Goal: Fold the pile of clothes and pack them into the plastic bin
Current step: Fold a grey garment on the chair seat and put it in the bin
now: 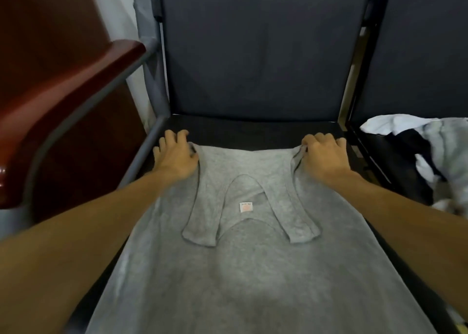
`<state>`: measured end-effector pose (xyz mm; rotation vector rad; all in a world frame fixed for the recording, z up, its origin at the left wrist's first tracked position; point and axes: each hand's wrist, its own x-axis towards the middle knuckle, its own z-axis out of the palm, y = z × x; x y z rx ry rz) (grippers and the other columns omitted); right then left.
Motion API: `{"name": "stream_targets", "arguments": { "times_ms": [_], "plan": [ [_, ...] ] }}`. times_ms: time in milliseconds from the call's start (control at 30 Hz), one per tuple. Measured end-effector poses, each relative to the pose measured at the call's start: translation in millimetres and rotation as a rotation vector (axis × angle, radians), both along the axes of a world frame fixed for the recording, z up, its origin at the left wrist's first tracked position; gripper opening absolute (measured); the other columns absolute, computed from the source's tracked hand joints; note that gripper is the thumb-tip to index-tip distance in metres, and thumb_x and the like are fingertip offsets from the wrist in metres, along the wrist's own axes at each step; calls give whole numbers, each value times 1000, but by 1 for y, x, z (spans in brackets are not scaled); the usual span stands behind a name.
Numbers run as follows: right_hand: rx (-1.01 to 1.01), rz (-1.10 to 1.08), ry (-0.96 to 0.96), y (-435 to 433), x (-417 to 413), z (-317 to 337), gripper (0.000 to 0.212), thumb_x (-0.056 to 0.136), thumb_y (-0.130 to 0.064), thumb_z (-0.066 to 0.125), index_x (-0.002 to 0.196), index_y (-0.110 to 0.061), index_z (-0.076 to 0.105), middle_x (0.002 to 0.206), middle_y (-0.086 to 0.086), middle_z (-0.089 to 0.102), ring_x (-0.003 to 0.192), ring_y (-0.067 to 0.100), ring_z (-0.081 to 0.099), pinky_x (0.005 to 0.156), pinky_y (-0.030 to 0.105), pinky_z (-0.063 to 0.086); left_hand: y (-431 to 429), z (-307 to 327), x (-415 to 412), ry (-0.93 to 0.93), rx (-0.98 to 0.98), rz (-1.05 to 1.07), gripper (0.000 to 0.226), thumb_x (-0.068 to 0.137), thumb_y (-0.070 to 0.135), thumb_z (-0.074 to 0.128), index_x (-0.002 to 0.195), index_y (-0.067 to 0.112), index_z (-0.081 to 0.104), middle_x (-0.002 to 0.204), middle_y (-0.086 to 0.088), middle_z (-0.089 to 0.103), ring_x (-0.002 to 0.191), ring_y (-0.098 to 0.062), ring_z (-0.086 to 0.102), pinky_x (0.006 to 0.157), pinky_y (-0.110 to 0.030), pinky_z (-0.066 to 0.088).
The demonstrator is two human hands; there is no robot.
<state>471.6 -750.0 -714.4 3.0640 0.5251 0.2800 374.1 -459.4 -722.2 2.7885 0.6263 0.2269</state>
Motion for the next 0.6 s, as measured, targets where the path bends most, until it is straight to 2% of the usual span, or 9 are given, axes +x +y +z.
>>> {"name": "stream_targets", "arguments": {
  "times_ms": [67, 167, 267, 333, 433, 533, 600],
  "plan": [
    [34, 44, -5, -7, -15, -2, 40, 92, -19, 50, 132, -17, 47, 130, 6, 49, 123, 26, 41, 101, 41, 24, -7, 2, -17, -11, 86, -96, 59, 92, 30, 55, 145, 20, 29, 139, -11, 28, 129, -30, 28, 108, -43, 21],
    [34, 135, 42, -19, -44, 4, 50, 91, -14, 49, 140, -17, 40, 143, 3, 38, 132, 23, 31, 106, 40, 19, -22, 12, -51, -63, 158, -240, 46, 89, 25, 58, 134, 24, 46, 135, -5, 29, 126, -25, 28, 109, -40, 18],
    [32, 241, 173, -30, -79, 17, 48, 93, -16, 51, 140, -18, 41, 147, 4, 31, 136, 24, 25, 110, 37, 23, -43, 25, -88, 28, 139, -352, 43, 90, 25, 58, 131, 26, 48, 135, -1, 30, 128, -22, 27, 111, -39, 21],
    [54, 306, 322, -38, -102, 25, 42, 94, -20, 54, 135, -19, 46, 141, 3, 35, 133, 23, 29, 111, 33, 28, -55, 33, -113, 134, 45, -401, 52, 91, 26, 59, 138, 25, 38, 137, -2, 29, 133, -21, 24, 110, -36, 20],
    [3, 371, 540, -47, -137, 35, 36, 93, -29, 58, 128, -23, 52, 129, 2, 41, 123, 21, 39, 107, 35, 35, -72, 39, -153, 143, -154, -506, 62, 89, 23, 63, 139, 21, 26, 130, 3, 28, 125, -17, 34, 102, -29, 33],
    [89, 435, 533, -57, -170, 38, 27, 94, -27, 58, 121, -23, 58, 116, 2, 51, 108, 18, 52, 97, 33, 43, -83, 38, -188, 155, -209, -618, 43, 92, 21, 59, 128, 23, 35, 123, 9, 31, 113, -8, 38, 94, -19, 36],
    [137, 447, 546, -67, -188, 40, 21, 95, -24, 56, 115, -22, 63, 108, -1, 62, 98, 14, 60, 90, 28, 48, -84, 35, -205, 315, -136, -704, 39, 95, 31, 55, 131, 26, 40, 134, 6, 33, 126, -12, 35, 105, -26, 33]
  ]
}}
